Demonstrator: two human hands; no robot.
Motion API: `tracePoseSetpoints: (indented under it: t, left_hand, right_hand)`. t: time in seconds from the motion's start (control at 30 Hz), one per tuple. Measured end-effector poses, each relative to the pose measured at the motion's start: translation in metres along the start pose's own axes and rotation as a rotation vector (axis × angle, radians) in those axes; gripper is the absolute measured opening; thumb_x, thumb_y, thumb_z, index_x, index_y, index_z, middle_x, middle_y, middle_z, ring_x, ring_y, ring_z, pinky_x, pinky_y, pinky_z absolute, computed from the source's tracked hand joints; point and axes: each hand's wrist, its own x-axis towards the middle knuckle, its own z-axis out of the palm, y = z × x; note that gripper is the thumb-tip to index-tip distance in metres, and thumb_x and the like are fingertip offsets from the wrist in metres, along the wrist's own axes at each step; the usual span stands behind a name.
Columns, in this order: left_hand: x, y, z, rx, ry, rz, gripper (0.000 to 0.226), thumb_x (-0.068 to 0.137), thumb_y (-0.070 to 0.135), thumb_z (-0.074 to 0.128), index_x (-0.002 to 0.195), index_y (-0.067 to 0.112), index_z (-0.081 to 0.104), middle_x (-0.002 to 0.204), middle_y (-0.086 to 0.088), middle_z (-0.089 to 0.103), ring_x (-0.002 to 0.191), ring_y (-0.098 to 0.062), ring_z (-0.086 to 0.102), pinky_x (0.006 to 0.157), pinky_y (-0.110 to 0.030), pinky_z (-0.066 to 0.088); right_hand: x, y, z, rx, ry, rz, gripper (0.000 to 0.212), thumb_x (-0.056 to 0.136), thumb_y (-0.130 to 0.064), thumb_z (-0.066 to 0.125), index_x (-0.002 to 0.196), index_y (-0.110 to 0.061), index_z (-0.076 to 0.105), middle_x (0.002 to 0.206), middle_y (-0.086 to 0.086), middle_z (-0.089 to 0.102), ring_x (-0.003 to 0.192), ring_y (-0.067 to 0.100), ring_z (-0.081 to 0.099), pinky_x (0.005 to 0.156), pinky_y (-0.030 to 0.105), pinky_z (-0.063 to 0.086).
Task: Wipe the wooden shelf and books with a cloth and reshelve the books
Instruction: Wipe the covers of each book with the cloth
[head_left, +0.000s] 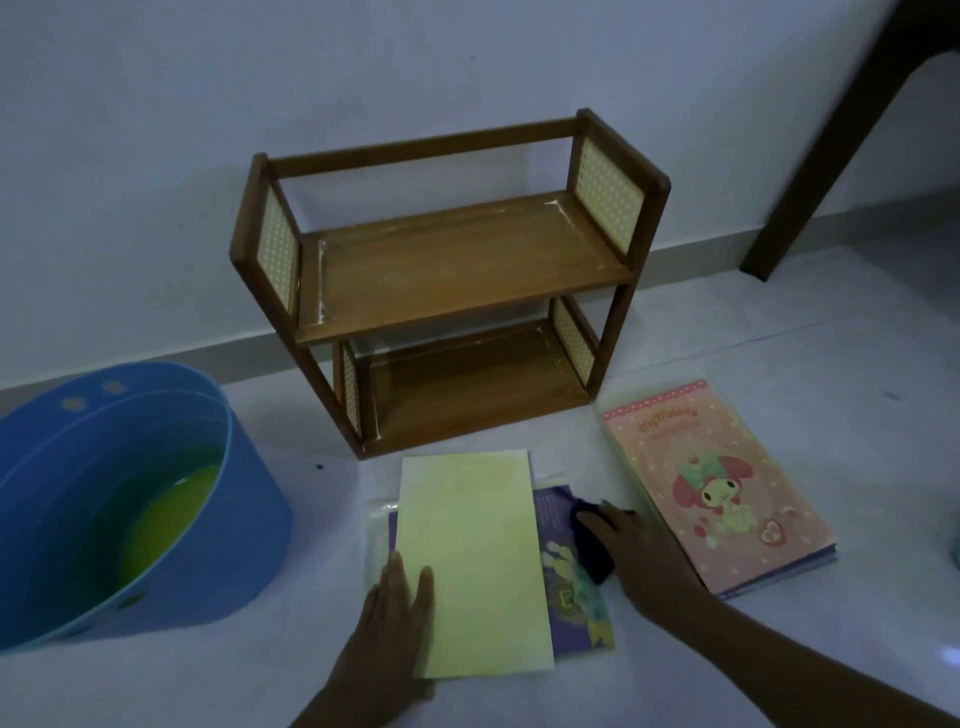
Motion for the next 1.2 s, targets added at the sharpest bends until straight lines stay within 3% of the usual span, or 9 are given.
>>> tracePoseSetpoints:
  t: [0.07, 0.23, 0.37, 0.47, 0.53, 0.63, 0.87, 0.97, 1.2]
  left_hand:
    - [-0.002, 0.001, 0.001, 0.044, -0.003, 0.014, 0.137, 0.022, 0.073, 0.077, 0.134, 0.0, 0.045, 0.13, -0.042, 0.047, 0.111, -0.046, 0.06, 0.08, -0.039, 0.055]
    - [-0.007, -0.018, -0.025, -0.035, 0.156, 0.133, 0.124, 0.06, 0.087, 0.048, 0.15, 0.007, 0.018, 0.152, -0.026, 0.027, 0.1, -0.016, 0.07, 0.058, -0.007, 0.052]
    - [-0.033, -0.018, -0.104, -0.427, 0.416, 0.266, 0.063, 0.083, 0.035, 0.069, 0.141, 0.031, 0.044, 0.15, 0.007, 0.027, 0.134, -0.012, 0.043, 0.105, -0.023, 0.038]
    - [-0.041, -0.02, -0.155, -0.699, 0.703, 0.17, 0.043, 0.077, 0.009, 0.076, 0.111, 0.035, 0.068, 0.115, 0.028, 0.065, 0.106, 0.008, 0.061, 0.09, -0.013, 0.049]
    - [-0.04, -0.018, -0.178, -0.851, 0.815, 0.061, 0.031, 0.079, 0.01, 0.075, 0.099, 0.033, 0.07, 0.095, 0.03, 0.068, 0.086, 0.01, 0.063, 0.07, -0.005, 0.047]
    - [-0.024, -0.02, -0.187, -1.109, 0.949, -0.044, 0.027, 0.083, 0.007, 0.068, 0.103, 0.026, 0.063, 0.094, 0.026, 0.067, 0.086, 0.009, 0.063, 0.068, -0.002, 0.045]
    - [0.013, -0.001, -0.138, -1.231, 0.677, -0.099, 0.011, 0.096, 0.015, 0.053, 0.103, 0.022, 0.058, 0.09, 0.029, 0.068, 0.085, 0.007, 0.064, 0.061, -0.009, 0.049]
    - [0.015, 0.01, -0.122, -1.252, 0.664, -0.178, 0.014, 0.096, 0.013, 0.051, 0.104, 0.02, 0.059, 0.082, 0.022, 0.068, 0.08, 0.013, 0.062, 0.058, -0.009, 0.048]
    - [0.021, 0.032, -0.137, -1.241, 0.623, -0.134, 0.018, 0.096, 0.024, 0.051, 0.113, 0.028, 0.052, 0.095, 0.018, 0.06, 0.08, 0.007, 0.057, 0.07, -0.019, 0.049]
  right_hand:
    - [-0.002, 0.016, 0.005, -0.037, -0.054, 0.058, 0.065, 0.09, -0.01, 0.055, 0.147, -0.025, 0.029, 0.153, 0.012, 0.032, 0.133, 0.037, 0.037, 0.107, 0.049, 0.038]
    - [0.007, 0.019, -0.008, 0.032, -0.331, 0.014, 0.082, 0.088, -0.034, 0.055, 0.151, -0.027, 0.002, 0.158, 0.011, 0.014, 0.144, 0.032, 0.017, 0.115, 0.046, 0.023]
    - [0.021, -0.009, -0.026, 0.243, -0.272, -0.091, 0.086, 0.088, -0.021, 0.057, 0.149, -0.037, -0.001, 0.16, 0.001, -0.004, 0.148, 0.027, 0.004, 0.112, 0.043, 0.026]
    - [0.024, -0.05, -0.046, 0.739, -0.084, -0.219, 0.074, 0.081, -0.016, 0.068, 0.14, -0.043, 0.033, 0.153, -0.003, 0.032, 0.143, 0.018, 0.027, 0.112, 0.038, 0.031]
    - [0.029, -0.068, -0.061, 0.981, 0.114, -0.099, 0.04, 0.076, -0.023, 0.074, 0.115, -0.028, 0.066, 0.116, -0.007, 0.068, 0.112, 0.014, 0.06, 0.098, 0.034, 0.047]
    - [0.05, -0.073, -0.09, 0.984, 0.189, 0.029, 0.026, 0.087, -0.01, 0.065, 0.112, -0.017, 0.061, 0.1, -0.004, 0.068, 0.096, 0.015, 0.065, 0.087, 0.034, 0.056]
    - [0.066, -0.062, -0.095, 0.939, -0.021, -0.032, 0.023, 0.093, -0.018, 0.059, 0.116, -0.018, 0.059, 0.108, 0.001, 0.07, 0.093, 0.008, 0.067, 0.075, 0.022, 0.056]
    - [0.064, -0.061, -0.079, 0.898, -0.051, 0.011, 0.027, 0.093, -0.018, 0.058, 0.12, -0.018, 0.058, 0.113, 0.004, 0.069, 0.098, 0.015, 0.066, 0.081, 0.032, 0.057]
    - [0.059, -0.047, -0.1, 0.978, 0.116, 0.077, 0.025, 0.09, -0.022, 0.061, 0.114, -0.02, 0.053, 0.109, -0.002, 0.067, 0.095, 0.011, 0.066, 0.077, 0.031, 0.057]
